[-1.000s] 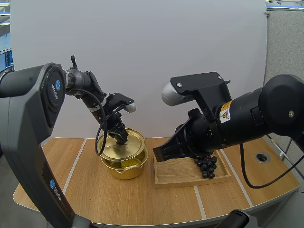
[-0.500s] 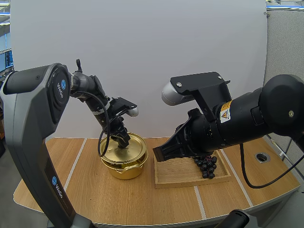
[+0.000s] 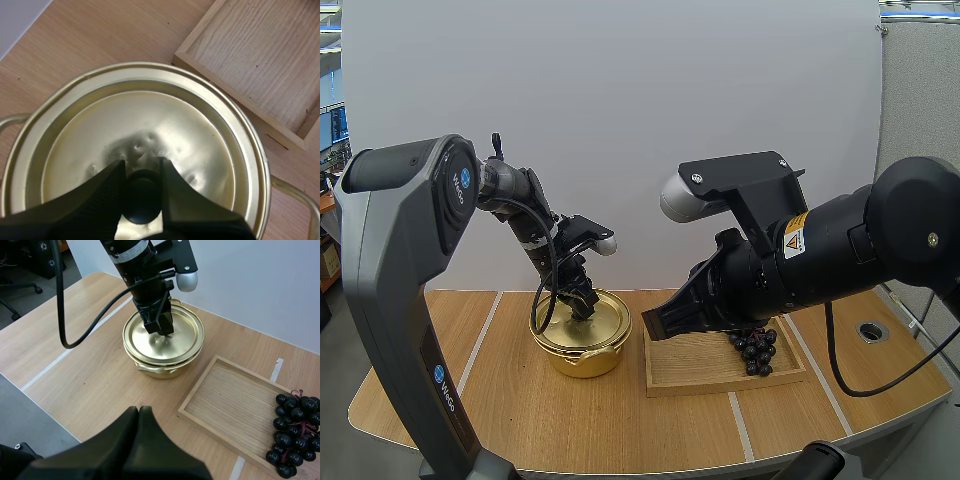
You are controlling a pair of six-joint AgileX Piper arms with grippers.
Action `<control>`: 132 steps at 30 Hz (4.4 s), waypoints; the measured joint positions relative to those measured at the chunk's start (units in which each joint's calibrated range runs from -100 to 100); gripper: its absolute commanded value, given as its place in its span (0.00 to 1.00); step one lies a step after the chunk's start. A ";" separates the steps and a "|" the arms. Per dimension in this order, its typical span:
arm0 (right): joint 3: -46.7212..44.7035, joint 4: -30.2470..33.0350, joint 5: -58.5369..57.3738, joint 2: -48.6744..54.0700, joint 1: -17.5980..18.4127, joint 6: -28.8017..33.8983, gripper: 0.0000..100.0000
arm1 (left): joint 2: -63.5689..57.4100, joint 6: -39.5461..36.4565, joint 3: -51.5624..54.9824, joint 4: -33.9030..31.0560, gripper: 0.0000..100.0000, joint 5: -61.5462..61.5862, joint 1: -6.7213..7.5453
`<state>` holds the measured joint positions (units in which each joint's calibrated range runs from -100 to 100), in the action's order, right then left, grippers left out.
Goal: Open the pot, put the pineapple inside, and close it
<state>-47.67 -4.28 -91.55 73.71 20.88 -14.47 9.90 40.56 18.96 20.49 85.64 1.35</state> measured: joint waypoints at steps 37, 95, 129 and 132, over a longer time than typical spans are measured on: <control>0.00 0.00 0.00 0.00 0.00 0.00 0.00 | -27.67 -1.34 -7.86 0.05 1.00 12.98 0.00; -0.14 10.55 24.85 22.39 -14.97 8.07 0.00 | -106.41 -30.41 33.40 0.49 0.00 -34.76 0.00; -42.26 -0.86 65.03 25.97 -20.79 0.17 0.00 | -109.61 -34.49 67.07 0.61 0.00 -58.70 -1.41; -46.22 -0.86 67.39 25.96 -20.79 0.17 0.00 | -109.60 -33.86 71.12 0.61 0.00 -63.64 -1.41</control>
<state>-93.89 -5.15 -24.16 99.68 0.09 -14.30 -99.70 6.70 90.08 21.09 22.01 -0.06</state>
